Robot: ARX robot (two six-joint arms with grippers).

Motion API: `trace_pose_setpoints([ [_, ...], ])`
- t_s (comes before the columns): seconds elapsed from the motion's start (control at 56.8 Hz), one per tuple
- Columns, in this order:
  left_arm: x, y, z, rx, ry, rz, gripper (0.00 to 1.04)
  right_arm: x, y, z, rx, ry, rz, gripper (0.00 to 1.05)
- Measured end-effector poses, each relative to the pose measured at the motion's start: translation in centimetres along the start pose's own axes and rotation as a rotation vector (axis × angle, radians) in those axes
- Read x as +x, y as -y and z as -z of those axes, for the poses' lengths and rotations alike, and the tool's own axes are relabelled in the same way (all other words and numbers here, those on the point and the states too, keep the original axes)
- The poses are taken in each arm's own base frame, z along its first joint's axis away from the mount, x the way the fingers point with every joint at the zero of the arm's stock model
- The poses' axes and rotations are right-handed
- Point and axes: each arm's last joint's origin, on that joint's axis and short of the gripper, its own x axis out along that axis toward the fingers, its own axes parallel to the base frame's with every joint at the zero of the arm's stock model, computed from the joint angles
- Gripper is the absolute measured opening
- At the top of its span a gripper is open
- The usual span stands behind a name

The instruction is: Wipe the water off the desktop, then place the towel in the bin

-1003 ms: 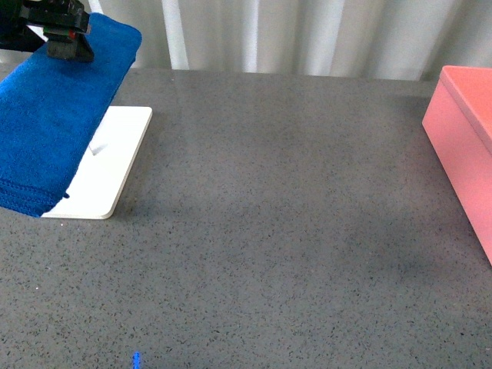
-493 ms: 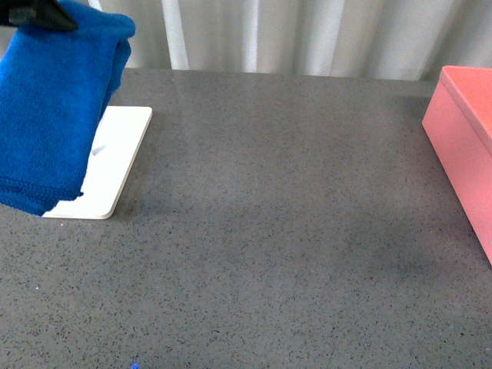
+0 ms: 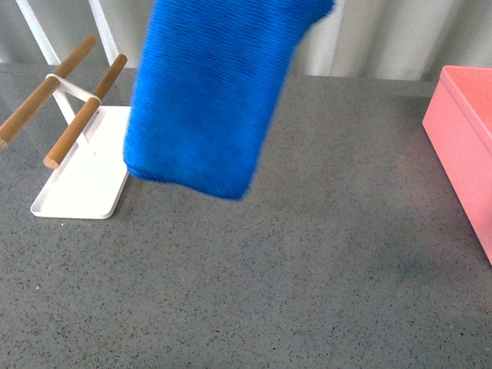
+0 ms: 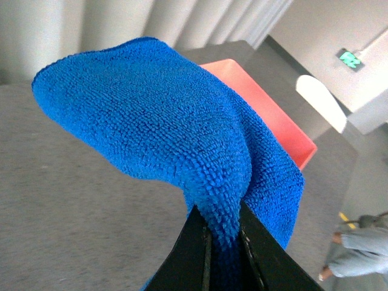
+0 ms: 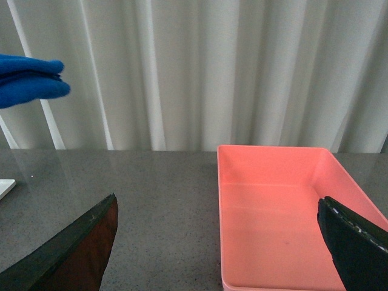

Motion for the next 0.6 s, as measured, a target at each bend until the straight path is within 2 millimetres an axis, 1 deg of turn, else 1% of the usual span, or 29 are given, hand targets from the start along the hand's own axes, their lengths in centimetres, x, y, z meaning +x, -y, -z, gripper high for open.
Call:
trace_pose_setpoints([
  [0.053, 0.9, 1.2, 0.5, -0.011, 0.001, 0.052, 0.05, 0.0, 0.0, 0.0, 0.000, 0.000, 0.000, 0.98],
  [0.158, 2.1, 2.9, 0.9, -0.019, 0.017, 0.117, 0.05, 0.0, 0.0, 0.0, 0.000, 0.000, 0.000, 0.98],
  [0.264, 3.1, 4.0, 1.1, -0.033, 0.028, 0.166, 0.05, 0.0, 0.0, 0.0, 0.000, 0.000, 0.000, 0.98],
  [0.369, 4.1, 4.5, 1.9, -0.060, 0.018, 0.185, 0.05, 0.0, 0.0, 0.0, 0.000, 0.000, 0.000, 0.98],
  [0.493, 4.5, 4.3, 2.4, -0.075, 0.012, 0.171, 0.05, 0.0, 0.0, 0.0, 0.000, 0.000, 0.000, 0.98],
  [0.51, 4.5, 4.3, 2.4, -0.076, 0.012, 0.170, 0.05, 0.0, 0.0, 0.1, -0.003, -0.026, 0.004, 0.98],
  [0.545, 4.5, 4.3, 2.4, -0.076, 0.012, 0.169, 0.05, 0.1, 0.0, 0.1, -0.004, -0.152, -0.011, 0.98],
  [0.563, 4.5, 4.3, 2.4, -0.077, 0.013, 0.168, 0.05, 0.1, 0.0, 0.1, -0.002, -0.187, -0.017, 0.98],
  [0.598, 4.4, 4.3, 2.4, -0.077, 0.013, 0.166, 0.05, 0.4, 0.1, 0.1, 0.019, -0.324, -0.046, 0.98],
])
